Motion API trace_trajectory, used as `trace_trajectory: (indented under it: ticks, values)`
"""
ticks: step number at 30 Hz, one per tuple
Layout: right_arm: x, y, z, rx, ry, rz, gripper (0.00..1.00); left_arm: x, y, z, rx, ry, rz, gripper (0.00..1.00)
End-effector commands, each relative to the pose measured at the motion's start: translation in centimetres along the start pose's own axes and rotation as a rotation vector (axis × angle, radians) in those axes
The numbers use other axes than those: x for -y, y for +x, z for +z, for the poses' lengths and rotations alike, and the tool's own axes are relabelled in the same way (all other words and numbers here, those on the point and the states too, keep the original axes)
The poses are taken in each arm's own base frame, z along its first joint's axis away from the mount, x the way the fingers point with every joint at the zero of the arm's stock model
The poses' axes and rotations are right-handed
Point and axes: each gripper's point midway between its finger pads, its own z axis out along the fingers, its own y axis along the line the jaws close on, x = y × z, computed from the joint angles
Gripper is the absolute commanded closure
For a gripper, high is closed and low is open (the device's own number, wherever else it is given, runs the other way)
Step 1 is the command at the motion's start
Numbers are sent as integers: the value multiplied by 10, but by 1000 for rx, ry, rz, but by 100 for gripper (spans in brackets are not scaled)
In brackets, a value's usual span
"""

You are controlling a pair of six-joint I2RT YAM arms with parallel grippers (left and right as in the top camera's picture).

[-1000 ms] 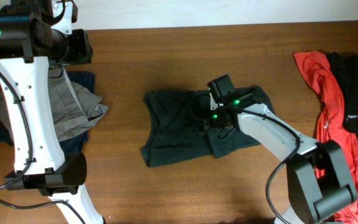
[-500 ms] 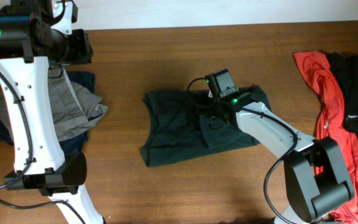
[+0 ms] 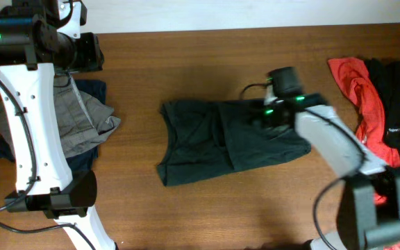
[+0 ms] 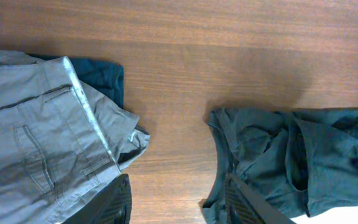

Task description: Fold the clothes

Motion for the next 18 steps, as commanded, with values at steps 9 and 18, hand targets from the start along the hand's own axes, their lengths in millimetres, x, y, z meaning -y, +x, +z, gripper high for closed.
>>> trace_trajectory:
  ticks: [9, 18]
  values:
    - [52, -10, -24, -30, -4, 47, 76, 40, 46, 50, -245, 166, 10, 52]
    - [79, 6, -43, -102, -38, 43, 53, 90, 151, 165, -572, 427, -11, 51]
